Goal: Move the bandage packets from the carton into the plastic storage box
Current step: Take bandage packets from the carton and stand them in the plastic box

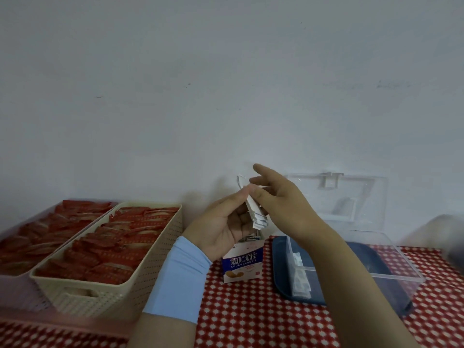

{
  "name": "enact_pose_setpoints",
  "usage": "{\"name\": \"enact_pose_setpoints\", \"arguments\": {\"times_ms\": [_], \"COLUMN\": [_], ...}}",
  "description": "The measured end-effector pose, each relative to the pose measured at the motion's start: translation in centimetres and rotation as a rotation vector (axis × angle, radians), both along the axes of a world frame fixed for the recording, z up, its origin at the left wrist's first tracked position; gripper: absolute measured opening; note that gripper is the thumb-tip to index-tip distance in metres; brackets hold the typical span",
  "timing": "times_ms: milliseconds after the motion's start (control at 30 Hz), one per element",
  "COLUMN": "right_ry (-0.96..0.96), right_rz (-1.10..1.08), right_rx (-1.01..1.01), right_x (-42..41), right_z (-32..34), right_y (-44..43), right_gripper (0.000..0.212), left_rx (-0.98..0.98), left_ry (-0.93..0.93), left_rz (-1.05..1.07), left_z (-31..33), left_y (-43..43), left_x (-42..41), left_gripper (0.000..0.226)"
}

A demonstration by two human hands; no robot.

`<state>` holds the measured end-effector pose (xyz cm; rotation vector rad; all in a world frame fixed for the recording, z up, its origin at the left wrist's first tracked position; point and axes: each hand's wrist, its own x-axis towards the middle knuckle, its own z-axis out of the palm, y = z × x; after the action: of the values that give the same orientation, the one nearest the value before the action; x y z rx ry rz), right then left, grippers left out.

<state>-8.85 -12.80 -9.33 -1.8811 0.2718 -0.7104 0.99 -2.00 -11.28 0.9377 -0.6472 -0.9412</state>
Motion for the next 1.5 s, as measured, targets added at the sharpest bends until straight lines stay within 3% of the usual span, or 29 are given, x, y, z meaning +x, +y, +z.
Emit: {"name": "enact_pose_setpoints", "arguments": {"times_ms": [100, 300, 767, 933, 1033, 1167, 1500], "right_ry": [-0.054, 0.133, 0.061, 0.06, -0.013, 0.045, 0.149], "right_rz": [-0.073, 0.108, 0.101, 0.262, 0.192, 0.129, -0.011], "right_rx": [-0.138, -0.386, -0.415, -0.225, -0.003, -0.009, 0.023], "right_x": [-0.3, -2.2, -2.0, -3.2, -3.9, -5.7, -10.0], "right_z": [0.2, 1.2, 1.0, 1.0, 1.1, 1.5, 3.0], "right_y": [0.0, 0.6, 0.5, -0.2, -1.2, -2.0, -2.9], "right_gripper": [0.006, 0.042, 0.035, 0.027, 0.01, 0.029, 0.014], "left_rx": [-0.001, 0.039, -0.025, -0.006, 0.023, 0.061, 0.12], "left_ry": [0.023, -0.021, -0.047, -0.073, -0.095, -0.146, -0.095], "left_rz": [0.04, 0.008, -0.11, -0.17, -0.262, -0.322, -0.319], "left_z": [0.2, 0.5, 1.0, 1.1, 1.1, 1.2, -0.1], "left_y": [0.2, 1.0, 1.3, 1.7, 1.8, 1.5, 1.2], "left_x": [0.2, 0.8, 0.2, -0.4, -0.9, -2.3, -6.2], "left_gripper": [0.037, 0.042, 0.04, 0.04, 0.042, 0.035, 0.043]}}
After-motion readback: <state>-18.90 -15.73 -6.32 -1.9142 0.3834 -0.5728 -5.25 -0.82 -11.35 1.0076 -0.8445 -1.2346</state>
